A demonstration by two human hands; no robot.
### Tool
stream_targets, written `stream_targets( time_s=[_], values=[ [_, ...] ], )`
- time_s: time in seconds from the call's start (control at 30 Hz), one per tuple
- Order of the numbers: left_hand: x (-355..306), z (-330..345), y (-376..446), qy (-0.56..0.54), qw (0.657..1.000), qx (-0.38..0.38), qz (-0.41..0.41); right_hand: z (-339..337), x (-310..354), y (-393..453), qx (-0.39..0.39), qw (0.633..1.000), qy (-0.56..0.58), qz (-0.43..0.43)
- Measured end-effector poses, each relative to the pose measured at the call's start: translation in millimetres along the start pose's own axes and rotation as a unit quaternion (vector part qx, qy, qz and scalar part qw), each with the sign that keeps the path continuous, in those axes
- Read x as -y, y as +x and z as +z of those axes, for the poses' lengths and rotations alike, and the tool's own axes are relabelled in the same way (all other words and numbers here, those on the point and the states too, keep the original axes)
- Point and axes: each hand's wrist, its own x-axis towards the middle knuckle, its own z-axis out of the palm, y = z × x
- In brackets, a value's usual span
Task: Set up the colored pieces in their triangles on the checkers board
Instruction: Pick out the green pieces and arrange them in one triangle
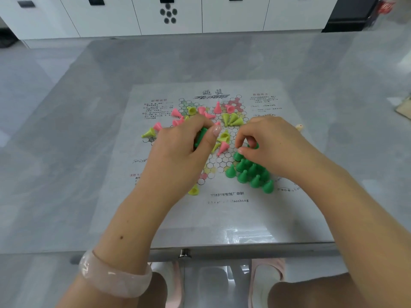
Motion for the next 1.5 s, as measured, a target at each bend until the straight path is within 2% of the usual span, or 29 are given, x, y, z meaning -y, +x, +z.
stream_targets(
  time_s=[0.87, 1.03, 1.17, 1.23, 1.37, 1.43, 1.5],
  values=[
    [1.6, -0.5, -0.1, 0.023, 0.999, 0.006, 0.023, -0.5, -1.9, -0.9, 0.03, 0.999, -0.002, 0.012],
    [4.5, -1.2, 0.2, 0.056, 0.998, 0.016, 0.027, -3.6, -1.7, -3.8, 0.033, 0.999, 0.008, 0.007],
    [3.8, -0.8, 1.3, 0.039, 0.998, 0.037, 0.02, -10.4, 3.2, -6.5, -0.017, 0.999, 0.027, -0.02],
    [3.1, 1.3, 2.1, 0.007, 0.999, 0.037, -0.006, -15.6, 8.9, -8.3, -0.071, 0.994, 0.071, -0.033],
    [4.1, 4.7, 4.9, -0.137, 0.98, 0.01, -0.141, -19.0, 23.5, -14.0, -0.156, 0.973, 0.156, -0.069],
    [3.7, 4.4, 5.3, -0.205, 0.957, 0.013, -0.202, -18.2, 29.7, -16.9, -0.164, 0.964, 0.191, -0.084],
    [2.6, 5.1, 5.5, -0.263, 0.931, 0.021, -0.252, -15.8, 34.8, -19.1, -0.137, 0.961, 0.224, -0.092]
  ],
)
